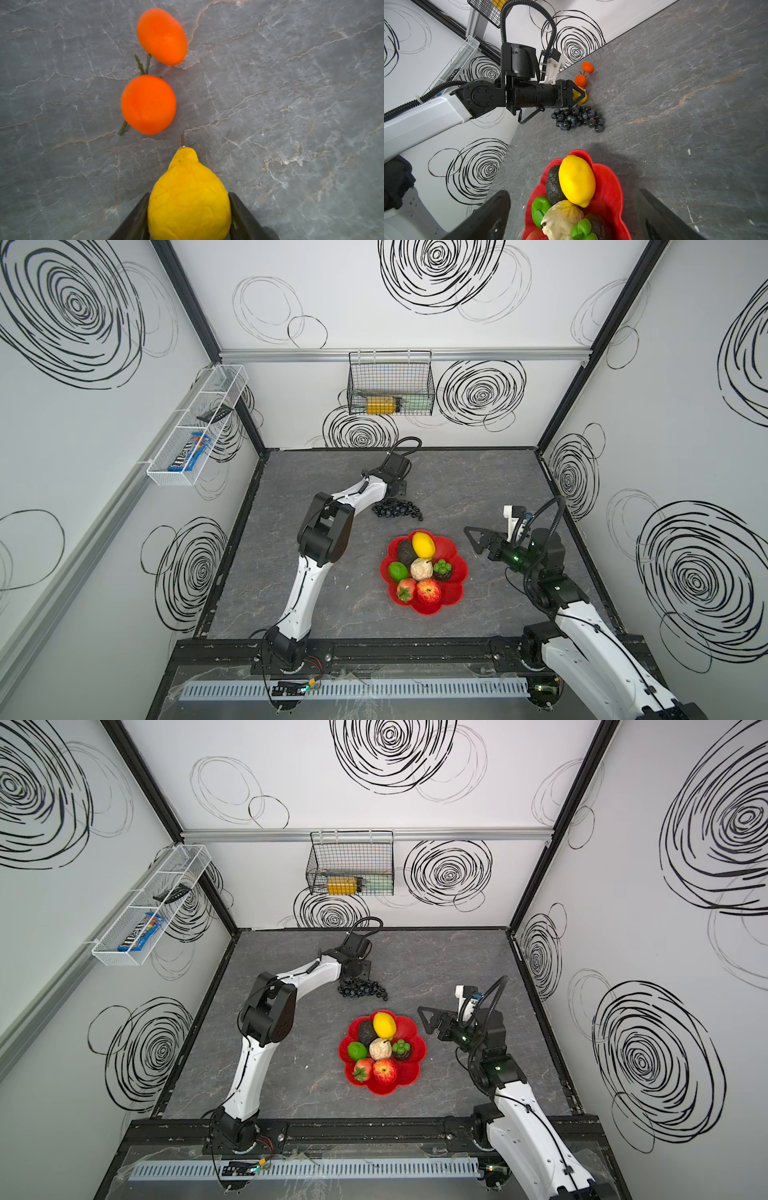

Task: Arrange fruit in a fruit bowl
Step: Pick up the fruit from the top-center of the table.

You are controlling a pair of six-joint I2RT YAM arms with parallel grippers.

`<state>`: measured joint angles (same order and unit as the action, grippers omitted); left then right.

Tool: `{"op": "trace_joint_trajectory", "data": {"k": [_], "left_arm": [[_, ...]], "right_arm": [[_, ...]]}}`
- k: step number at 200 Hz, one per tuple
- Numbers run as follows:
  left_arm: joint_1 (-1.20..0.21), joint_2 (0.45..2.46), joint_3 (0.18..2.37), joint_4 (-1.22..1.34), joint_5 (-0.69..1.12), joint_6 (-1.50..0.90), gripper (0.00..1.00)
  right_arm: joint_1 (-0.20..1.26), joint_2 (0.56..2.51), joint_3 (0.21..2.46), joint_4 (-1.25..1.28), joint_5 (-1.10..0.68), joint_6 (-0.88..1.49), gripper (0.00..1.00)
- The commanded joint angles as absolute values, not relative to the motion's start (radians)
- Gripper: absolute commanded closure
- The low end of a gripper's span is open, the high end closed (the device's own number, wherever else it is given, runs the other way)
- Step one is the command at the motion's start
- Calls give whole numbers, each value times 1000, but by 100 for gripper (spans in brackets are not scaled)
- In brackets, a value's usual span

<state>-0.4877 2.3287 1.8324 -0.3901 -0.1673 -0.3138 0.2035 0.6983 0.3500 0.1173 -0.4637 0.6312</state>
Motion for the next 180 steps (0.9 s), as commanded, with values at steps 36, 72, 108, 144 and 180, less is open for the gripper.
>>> {"op": "trace_joint_trajectory", "data": {"k": [36,72,108,144,180], "left_arm": [[-482,2062,1574,-177,-68,-314,43],[-486,1828,1290,48,18,-312,44],[-517,1583,988,321,108,-319,45],[-621,1428,753,566,234,-272,46],[-770,1347,617,678,214,-122,45]], "right_arm": [[205,693,344,152,-472,641,3],[204,704,351,147,-472,640,3],[204,734,359,165,-494,647,3],[209,775,381,201,-573,667,3],[252,807,419,190,-614,673,3]]}}
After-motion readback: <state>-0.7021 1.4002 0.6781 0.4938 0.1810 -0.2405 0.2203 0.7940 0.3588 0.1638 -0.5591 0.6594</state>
